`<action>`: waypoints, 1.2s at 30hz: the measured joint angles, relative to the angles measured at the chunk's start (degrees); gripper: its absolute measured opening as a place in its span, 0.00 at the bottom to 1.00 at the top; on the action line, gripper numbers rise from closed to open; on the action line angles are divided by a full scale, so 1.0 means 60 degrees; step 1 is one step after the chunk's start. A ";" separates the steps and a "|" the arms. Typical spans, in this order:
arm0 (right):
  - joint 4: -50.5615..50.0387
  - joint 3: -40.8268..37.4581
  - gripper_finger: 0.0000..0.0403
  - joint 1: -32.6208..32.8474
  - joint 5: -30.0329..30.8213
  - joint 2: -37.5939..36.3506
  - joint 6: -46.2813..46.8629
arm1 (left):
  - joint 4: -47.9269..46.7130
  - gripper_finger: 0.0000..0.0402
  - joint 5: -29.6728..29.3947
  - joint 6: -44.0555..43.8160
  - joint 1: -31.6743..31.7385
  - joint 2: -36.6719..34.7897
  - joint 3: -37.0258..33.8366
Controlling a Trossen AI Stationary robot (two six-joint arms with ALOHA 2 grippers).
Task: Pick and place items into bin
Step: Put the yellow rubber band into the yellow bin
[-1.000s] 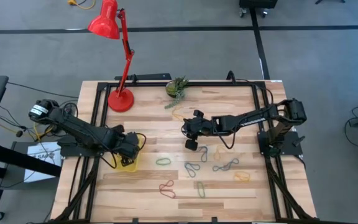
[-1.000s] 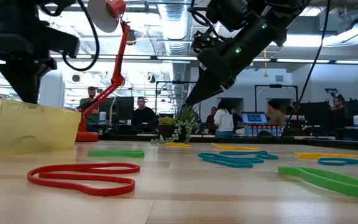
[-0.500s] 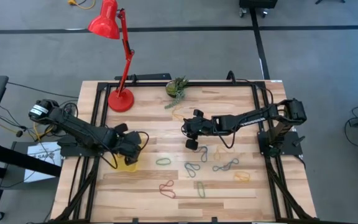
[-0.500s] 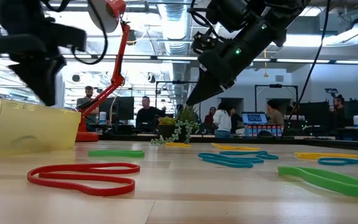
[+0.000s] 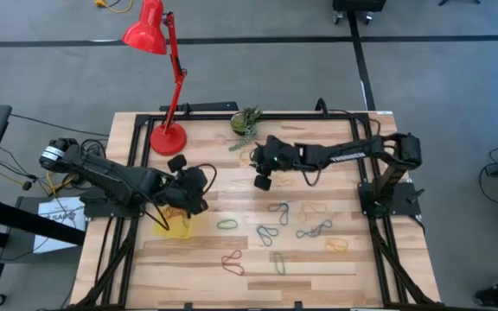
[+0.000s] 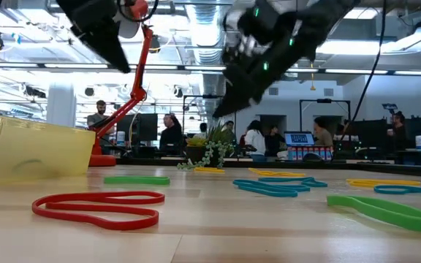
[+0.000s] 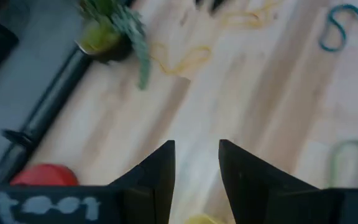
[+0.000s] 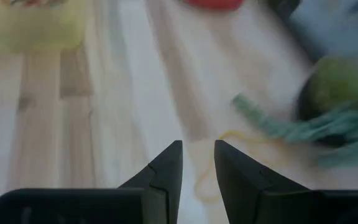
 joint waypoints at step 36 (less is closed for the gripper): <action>0.1339 0.1109 0.21 -0.0875 0.0293 0.3737 0.0803 | -0.0225 0.29 -0.0417 0.0809 0.1081 0.0004 0.0095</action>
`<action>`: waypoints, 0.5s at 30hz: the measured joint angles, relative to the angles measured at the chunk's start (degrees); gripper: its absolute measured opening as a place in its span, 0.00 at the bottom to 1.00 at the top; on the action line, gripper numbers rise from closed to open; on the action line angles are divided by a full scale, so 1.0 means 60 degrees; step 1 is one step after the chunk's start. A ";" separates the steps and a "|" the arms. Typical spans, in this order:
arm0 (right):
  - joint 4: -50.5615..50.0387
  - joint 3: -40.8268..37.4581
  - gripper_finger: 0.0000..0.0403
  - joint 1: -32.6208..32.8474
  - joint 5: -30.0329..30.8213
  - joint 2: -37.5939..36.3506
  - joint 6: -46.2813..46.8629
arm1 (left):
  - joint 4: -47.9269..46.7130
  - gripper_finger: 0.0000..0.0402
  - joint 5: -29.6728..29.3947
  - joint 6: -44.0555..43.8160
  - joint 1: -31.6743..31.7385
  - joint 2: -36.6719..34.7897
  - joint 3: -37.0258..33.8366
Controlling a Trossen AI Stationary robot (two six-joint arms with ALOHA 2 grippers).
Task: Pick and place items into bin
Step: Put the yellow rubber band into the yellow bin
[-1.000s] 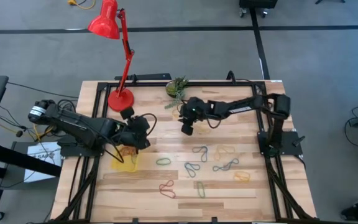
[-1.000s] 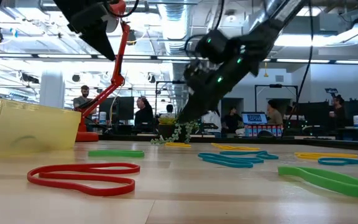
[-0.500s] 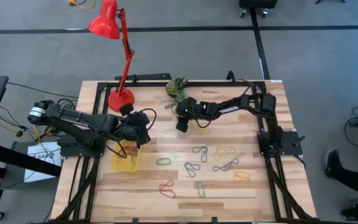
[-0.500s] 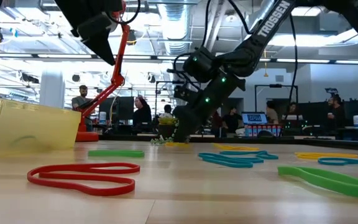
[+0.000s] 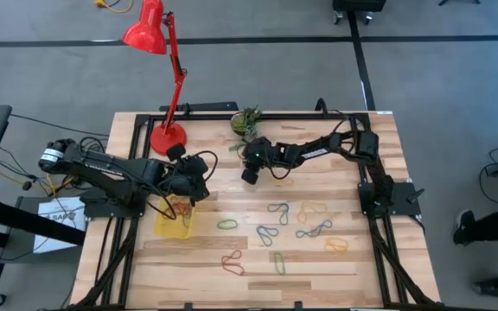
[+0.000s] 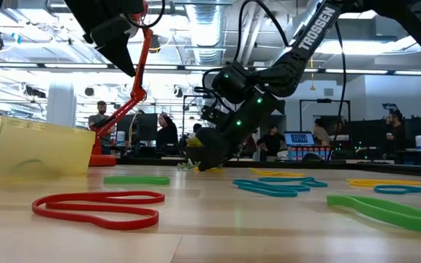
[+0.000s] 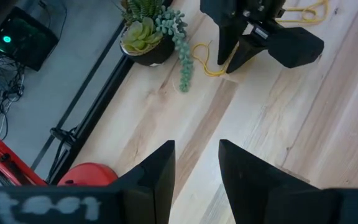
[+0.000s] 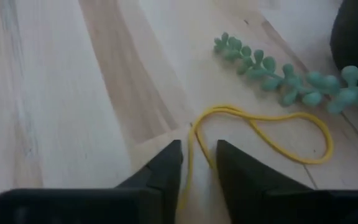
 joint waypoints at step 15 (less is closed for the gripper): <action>-0.0611 -0.0096 0.01 0.1113 -0.0103 -0.2056 -0.0703 | 0.0048 0.29 0.0020 -0.0194 -0.0004 0.0000 -0.0004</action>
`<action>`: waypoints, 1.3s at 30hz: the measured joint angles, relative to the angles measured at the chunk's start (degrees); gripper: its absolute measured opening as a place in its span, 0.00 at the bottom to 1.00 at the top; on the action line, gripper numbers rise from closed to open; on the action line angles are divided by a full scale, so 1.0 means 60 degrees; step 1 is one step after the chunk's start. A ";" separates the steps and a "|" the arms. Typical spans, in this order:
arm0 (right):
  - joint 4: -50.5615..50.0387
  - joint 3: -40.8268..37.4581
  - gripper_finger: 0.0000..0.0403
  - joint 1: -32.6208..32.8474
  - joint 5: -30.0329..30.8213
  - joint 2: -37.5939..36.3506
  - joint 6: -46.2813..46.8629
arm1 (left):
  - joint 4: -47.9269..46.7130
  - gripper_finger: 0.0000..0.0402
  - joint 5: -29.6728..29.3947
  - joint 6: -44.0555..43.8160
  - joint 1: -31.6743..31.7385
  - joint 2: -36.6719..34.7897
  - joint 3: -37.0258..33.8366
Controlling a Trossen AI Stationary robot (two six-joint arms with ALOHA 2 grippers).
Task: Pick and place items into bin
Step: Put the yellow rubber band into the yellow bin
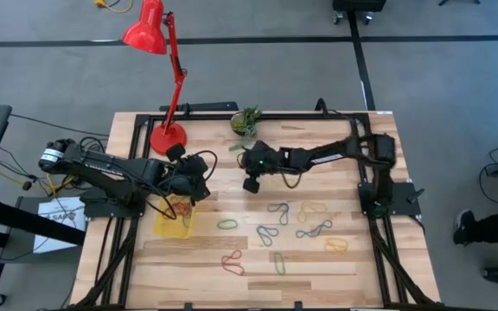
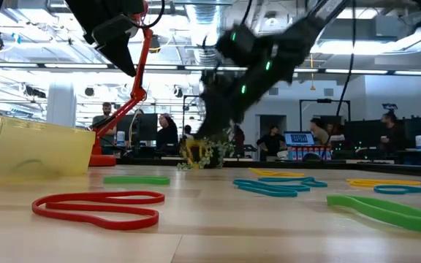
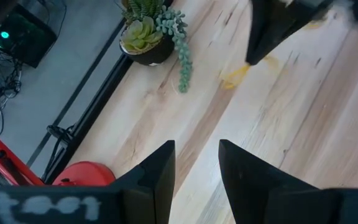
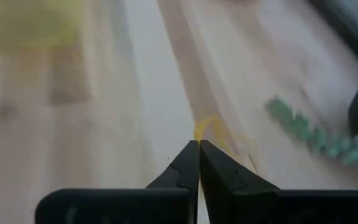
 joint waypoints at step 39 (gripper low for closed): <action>-0.1524 0.0033 0.00 0.2387 0.0074 -0.1938 -0.0218 | 0.7931 0.25 0.3431 0.6500 0.0047 0.2455 -0.1184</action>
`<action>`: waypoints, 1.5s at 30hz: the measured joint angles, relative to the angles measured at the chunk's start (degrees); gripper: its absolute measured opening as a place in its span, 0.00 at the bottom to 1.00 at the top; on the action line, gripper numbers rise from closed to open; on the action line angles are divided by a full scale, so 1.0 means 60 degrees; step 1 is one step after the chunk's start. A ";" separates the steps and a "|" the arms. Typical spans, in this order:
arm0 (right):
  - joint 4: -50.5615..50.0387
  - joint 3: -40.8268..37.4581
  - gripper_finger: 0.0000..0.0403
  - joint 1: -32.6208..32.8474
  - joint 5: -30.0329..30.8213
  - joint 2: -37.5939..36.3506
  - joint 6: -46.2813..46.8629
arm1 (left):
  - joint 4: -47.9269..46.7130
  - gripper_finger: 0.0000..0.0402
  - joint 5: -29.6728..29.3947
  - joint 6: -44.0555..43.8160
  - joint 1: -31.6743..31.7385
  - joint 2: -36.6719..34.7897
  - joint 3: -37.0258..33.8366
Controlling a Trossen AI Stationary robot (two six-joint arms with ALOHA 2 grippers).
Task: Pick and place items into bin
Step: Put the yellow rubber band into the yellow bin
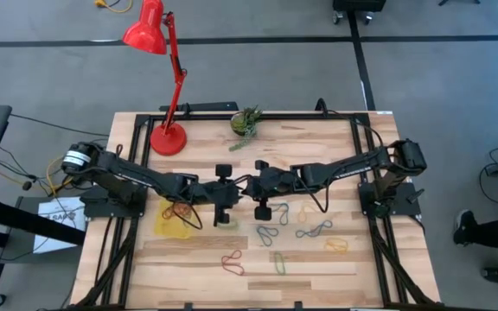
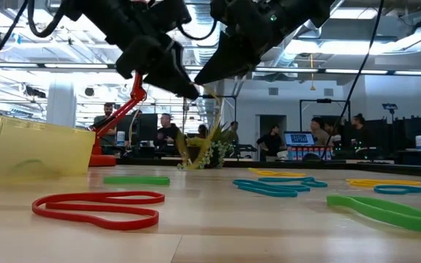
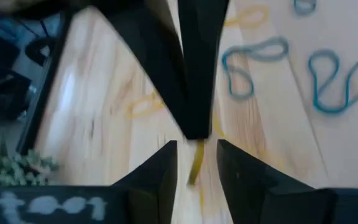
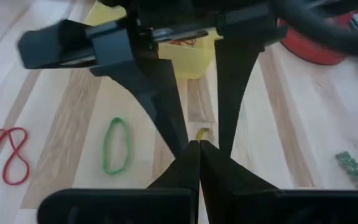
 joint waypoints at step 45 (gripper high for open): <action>-0.3261 -0.0007 0.16 -0.0237 0.0765 0.0055 0.1680 | -1.3083 0.00 0.1702 -0.9217 -0.1620 -0.2015 0.1704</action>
